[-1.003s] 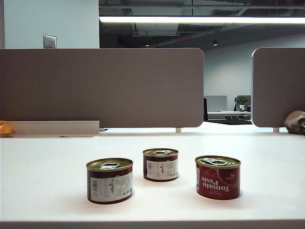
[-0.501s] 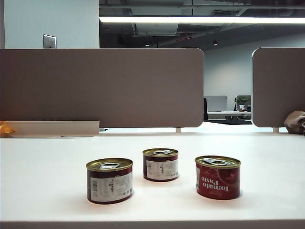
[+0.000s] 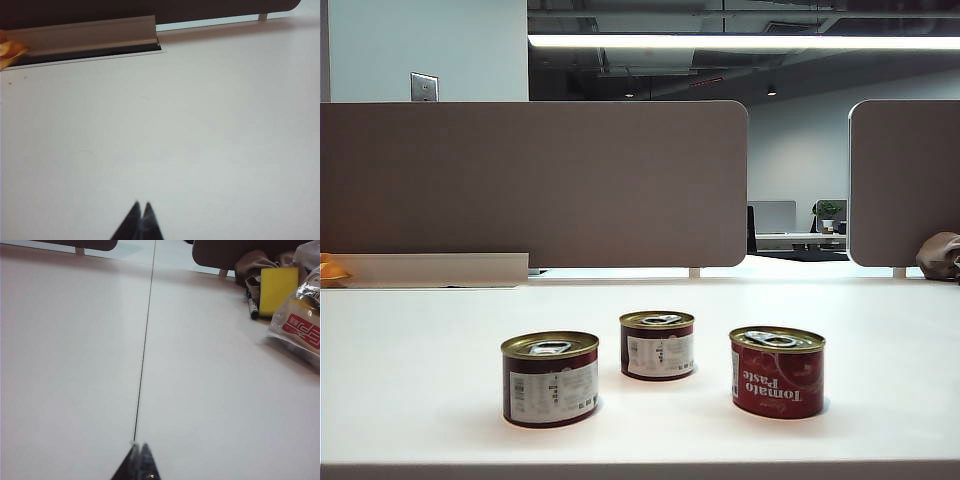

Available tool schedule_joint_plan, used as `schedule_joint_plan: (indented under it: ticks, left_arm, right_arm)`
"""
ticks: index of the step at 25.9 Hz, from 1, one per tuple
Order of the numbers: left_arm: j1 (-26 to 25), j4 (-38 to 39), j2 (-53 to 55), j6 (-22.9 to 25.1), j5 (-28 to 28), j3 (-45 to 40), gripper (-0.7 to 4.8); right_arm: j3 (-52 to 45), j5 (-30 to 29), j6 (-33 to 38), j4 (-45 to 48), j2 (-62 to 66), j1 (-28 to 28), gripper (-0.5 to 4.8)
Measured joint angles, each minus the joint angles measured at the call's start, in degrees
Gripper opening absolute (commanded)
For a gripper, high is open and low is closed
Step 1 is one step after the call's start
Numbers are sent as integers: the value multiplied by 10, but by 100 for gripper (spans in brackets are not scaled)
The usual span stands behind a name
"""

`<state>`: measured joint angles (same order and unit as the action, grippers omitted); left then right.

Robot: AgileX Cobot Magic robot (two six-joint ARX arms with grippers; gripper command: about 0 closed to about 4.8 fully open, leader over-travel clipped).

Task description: Pick up the cans one by one and stack them together.

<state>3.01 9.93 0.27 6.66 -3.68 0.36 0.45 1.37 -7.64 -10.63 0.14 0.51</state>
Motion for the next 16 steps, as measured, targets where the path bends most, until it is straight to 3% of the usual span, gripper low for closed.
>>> schedule_joint_plan:
  ticks: [12,16]
  left_arm:
    - [0,-2,0,0,-1,0,-5]
    - [0,-23,1,-36,-10,43,-5]
  right_arm:
    - [0,0,4,0,0,0,0]
    - [0,-36,93,65,0,0,0]
